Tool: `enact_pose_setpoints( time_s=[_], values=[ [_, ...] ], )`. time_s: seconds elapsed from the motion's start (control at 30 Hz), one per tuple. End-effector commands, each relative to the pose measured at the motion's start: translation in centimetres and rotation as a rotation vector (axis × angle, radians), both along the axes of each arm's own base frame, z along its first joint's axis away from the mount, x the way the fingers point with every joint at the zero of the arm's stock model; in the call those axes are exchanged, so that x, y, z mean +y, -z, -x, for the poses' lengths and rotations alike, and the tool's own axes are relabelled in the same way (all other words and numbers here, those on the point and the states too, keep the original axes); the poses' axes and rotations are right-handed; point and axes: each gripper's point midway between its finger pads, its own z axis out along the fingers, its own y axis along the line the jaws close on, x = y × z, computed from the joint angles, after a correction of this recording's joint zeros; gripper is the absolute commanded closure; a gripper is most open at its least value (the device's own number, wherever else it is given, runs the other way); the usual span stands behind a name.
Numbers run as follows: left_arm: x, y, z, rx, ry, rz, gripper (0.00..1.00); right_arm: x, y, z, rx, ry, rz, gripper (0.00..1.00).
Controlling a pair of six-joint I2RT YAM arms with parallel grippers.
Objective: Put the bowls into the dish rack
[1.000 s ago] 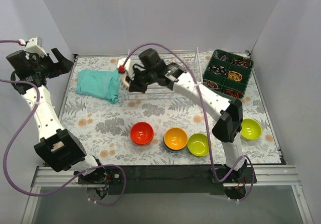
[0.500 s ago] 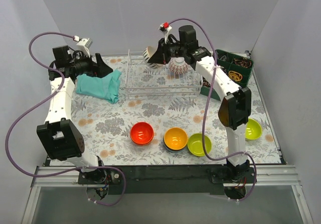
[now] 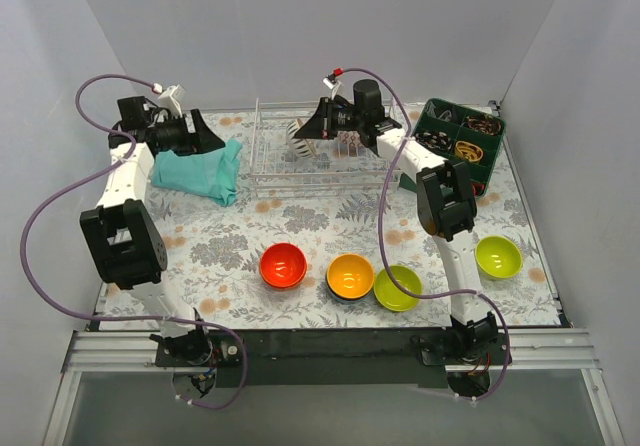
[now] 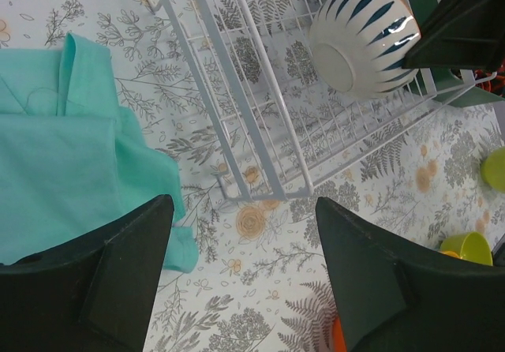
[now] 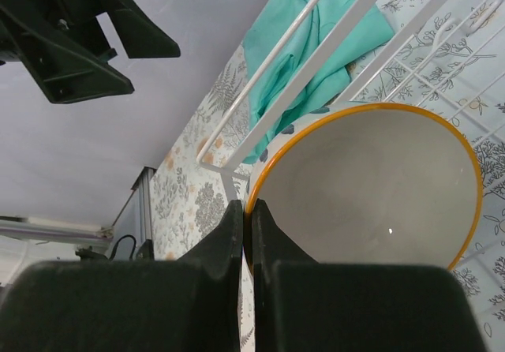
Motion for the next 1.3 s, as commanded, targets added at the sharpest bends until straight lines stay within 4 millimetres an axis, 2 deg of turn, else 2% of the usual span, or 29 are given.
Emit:
enact_pose_setpoints(
  time_s=[0.0,0.03,0.13,0.23,0.27,0.3,0.47,0.67,0.93,1.27],
  values=[
    [-1.2,-2.0,-1.9,-0.05,0.004,-0.019,0.28,-0.1,-4.4,-0.8,-0.086,-0.001,-0.121,0.99],
    [-1.5,-1.3,-2.2,-0.031,0.008,-0.013,0.28,-0.3,-3.6,-1.3,-0.072,0.01,-0.117,0.99],
    [-1.6,-1.1,-3.5,-0.025,0.003,-0.014,0.28,-0.4,-2.3,-1.7,-0.037,0.02,-0.115,0.99],
    [-1.7,-1.6,-4.5,-0.04,0.005,-0.022,0.27,-0.5,-1.0,-1.9,-0.005,0.026,-0.113,0.99],
    [-1.7,-1.3,-4.8,-0.034,0.008,-0.02,0.27,-0.6,-0.8,-2.0,0.001,0.028,-0.113,0.99],
    [-1.7,-1.9,-5.4,-0.054,0.011,-0.022,0.27,-0.6,-0.6,-2.0,0.007,0.025,-0.113,0.99],
    [-3.3,-1.6,-6.7,-0.055,0.039,-0.023,0.27,-0.7,0.1,-2.8,0.001,0.034,-0.118,0.99],
    [-4.2,-1.0,-6.6,-0.041,0.054,-0.019,0.27,-1.0,1.1,-2.7,0.027,0.044,-0.107,0.99],
    [-4.8,-1.1,-6.4,-0.048,0.061,-0.001,0.27,-2.7,3.6,-2.4,0.087,0.073,-0.063,0.99],
    [-5.6,-0.6,-5.7,-0.04,0.075,0.015,0.27,-3.4,4.7,-3.0,0.072,0.071,-0.048,0.99]
  ],
)
